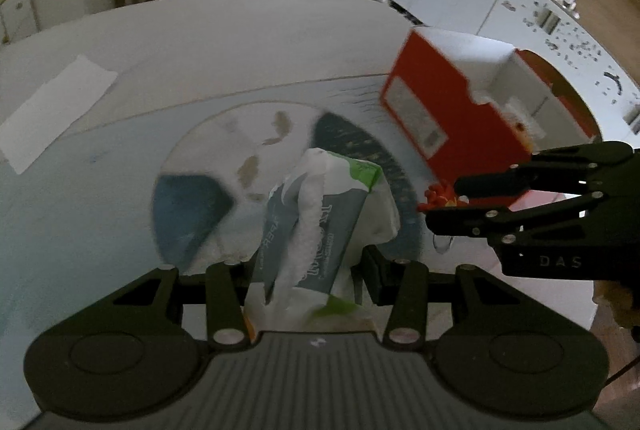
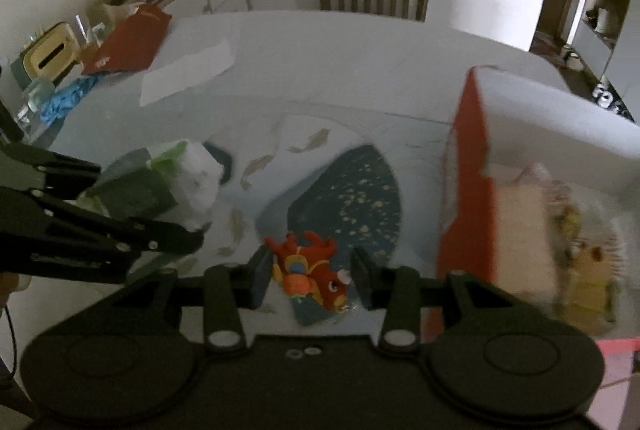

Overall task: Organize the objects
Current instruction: 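Lift the wipes pack and fish keyring and carry both over the shoebox, then lower the wipes pack and fish keyring into the shoebox and open both tools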

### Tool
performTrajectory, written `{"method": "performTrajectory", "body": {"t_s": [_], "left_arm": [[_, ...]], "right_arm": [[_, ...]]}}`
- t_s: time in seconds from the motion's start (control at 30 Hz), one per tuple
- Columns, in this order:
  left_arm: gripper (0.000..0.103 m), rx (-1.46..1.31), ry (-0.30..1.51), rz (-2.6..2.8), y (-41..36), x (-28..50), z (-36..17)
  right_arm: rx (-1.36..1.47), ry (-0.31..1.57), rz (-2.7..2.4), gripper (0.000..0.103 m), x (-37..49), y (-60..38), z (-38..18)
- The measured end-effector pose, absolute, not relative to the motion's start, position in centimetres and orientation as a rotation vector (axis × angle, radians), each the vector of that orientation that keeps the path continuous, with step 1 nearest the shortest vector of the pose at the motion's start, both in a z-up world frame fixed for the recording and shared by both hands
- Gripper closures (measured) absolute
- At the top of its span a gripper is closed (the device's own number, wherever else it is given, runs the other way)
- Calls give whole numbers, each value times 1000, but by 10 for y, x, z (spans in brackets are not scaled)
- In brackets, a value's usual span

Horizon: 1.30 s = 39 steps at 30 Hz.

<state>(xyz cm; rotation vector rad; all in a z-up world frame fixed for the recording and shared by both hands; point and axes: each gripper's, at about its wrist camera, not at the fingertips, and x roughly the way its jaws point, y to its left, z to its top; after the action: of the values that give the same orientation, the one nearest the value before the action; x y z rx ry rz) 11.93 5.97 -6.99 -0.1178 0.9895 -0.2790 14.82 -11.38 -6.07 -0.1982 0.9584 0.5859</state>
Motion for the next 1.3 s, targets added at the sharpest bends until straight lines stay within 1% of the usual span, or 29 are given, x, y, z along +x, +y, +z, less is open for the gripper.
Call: {"method": "performTrajectory", "body": {"t_s": [0.4,0.73,1.03,1.3], "left_arm": [[58,-27,950,-363,-17,136,-31],[58,67,891,-409,-86,160,-3],[58,147,884,-417,-145,194,-1],[58,225,921,-421,-192,227,-22]], "right_arm": [[-107,875,506,62,154,-188,-8],[-84,795,451,62,174,-250,18],[-103,801,385,62,203,-300,5],[-104,838,337,62,224,-332,-22]]}}
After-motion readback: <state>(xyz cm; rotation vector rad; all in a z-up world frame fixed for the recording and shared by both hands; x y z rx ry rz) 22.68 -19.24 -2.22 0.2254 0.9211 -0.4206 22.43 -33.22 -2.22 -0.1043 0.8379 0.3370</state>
